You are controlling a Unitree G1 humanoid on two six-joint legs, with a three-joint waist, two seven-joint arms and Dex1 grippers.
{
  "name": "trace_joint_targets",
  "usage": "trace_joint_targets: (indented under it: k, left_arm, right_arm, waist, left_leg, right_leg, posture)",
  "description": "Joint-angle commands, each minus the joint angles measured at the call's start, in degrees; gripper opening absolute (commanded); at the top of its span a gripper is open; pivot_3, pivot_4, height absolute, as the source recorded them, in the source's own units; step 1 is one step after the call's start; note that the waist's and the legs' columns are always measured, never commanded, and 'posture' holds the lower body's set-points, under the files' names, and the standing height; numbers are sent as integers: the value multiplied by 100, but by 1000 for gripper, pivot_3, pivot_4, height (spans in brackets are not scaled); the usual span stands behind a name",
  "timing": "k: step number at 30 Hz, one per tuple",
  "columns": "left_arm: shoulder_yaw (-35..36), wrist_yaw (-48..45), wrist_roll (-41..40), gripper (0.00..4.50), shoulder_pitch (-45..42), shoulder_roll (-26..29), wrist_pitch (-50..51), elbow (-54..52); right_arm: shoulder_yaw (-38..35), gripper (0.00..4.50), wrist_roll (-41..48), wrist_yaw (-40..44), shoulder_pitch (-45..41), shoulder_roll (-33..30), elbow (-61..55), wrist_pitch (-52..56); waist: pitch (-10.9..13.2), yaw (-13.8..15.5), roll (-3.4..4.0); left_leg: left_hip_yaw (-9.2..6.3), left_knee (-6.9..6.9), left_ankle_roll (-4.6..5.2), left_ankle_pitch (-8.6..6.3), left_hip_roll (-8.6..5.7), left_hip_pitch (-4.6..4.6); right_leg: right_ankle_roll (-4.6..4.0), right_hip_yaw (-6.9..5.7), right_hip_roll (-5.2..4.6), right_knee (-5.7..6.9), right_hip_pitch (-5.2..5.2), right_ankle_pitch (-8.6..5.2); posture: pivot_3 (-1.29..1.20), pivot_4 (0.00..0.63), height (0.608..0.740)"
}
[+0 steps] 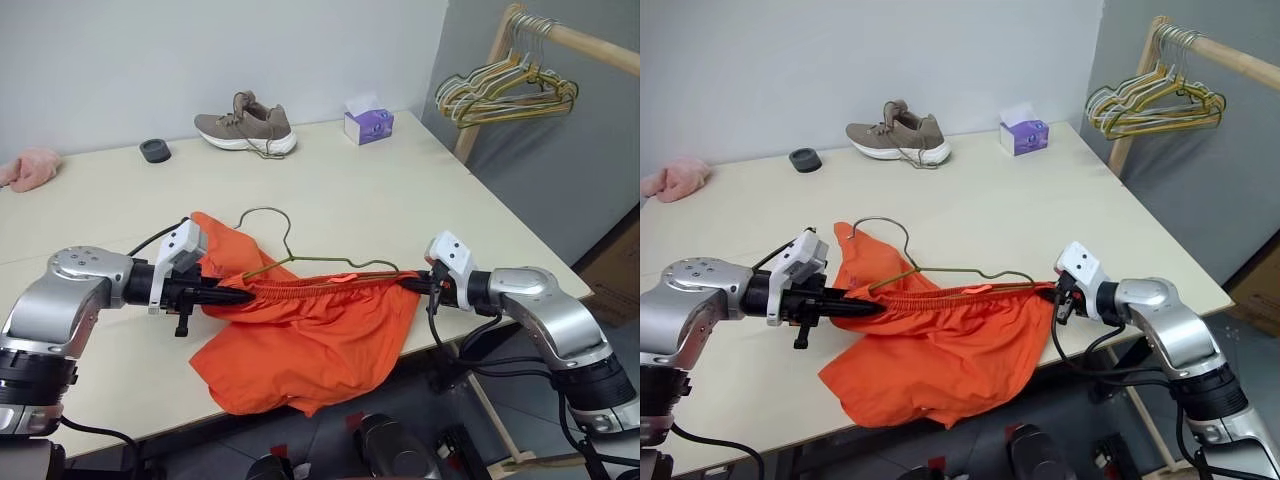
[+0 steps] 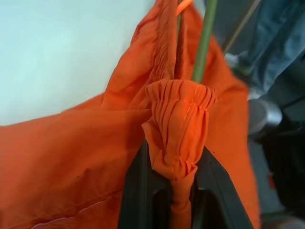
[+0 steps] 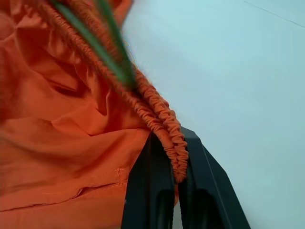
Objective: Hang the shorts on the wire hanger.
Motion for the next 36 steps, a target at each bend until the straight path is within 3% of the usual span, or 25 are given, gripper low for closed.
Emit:
trace_joint_targets:
  k: [1,7,13,22,27,34,36]
  left_arm:
    - [48,68,380,0,-162,140,-312,392]
    - [-176,79,687,0,-125,96,-768,532]
    - [-503,373,1105,0,-280,-196,-1106,459]
    - [-807,983,1481,0,-510,-974,-972,-132]
    - [-786,1023,1495,0,-295,-1054,-863,-388]
    - [-737,1041,1515,0,-72,-1000,-842,-501]
    - [-750,1050,1522,0,-50,-1014,-844,-517]
  right_arm:
    - [-78,25,-174,31,54,-295,-250,-67]
    - [103,25,-258,191,-9,-563,-501,-233]
    - [670,25,-631,507,-640,-701,-519,-451]
    - [1515,25,-1013,727,-1582,-106,-762,-130]
    - [1411,1490,-1172,656,-1446,-105,-798,-132]
    - [974,3971,-1109,777,-812,-838,-1207,11]
    - [1027,3971,-1249,769,-625,-1031,-1125,-86]
  waist:
    - [0,-6,0]
    - [0,-5,0]
    - [0,-16,1]
    - [0,-21,1]
    - [0,-24,1]
    - [0,-3,0]
    - [0,-4,0]
  left_leg:
    - [0,0,0,0,0,-1]
    - [4,-2,0,-1,0,-1]
    - [7,-1,0,0,0,2]
    - [5,-1,0,0,0,-4]
    - [4,-1,0,0,-1,-6]
    - [1,0,0,0,-2,-5]
    - [1,0,0,0,-2,-5]
  right_leg:
    - [0,1,0,-1,0,0]
    - [0,5,-1,-4,-2,0]
    - [2,8,-2,-1,-1,1]
    - [3,7,-2,-4,-4,1]
    - [3,7,-3,-3,-5,1]
    - [3,3,-4,-2,-3,1]
    - [3,3,-4,-3,-3,1]
  posture:
    - [-234,58,740]
    - [-240,61,740]
    - [-251,62,740]
    - [-265,60,740]
    - [-263,63,740]
    - [-262,66,740]
    - [-262,66,740]
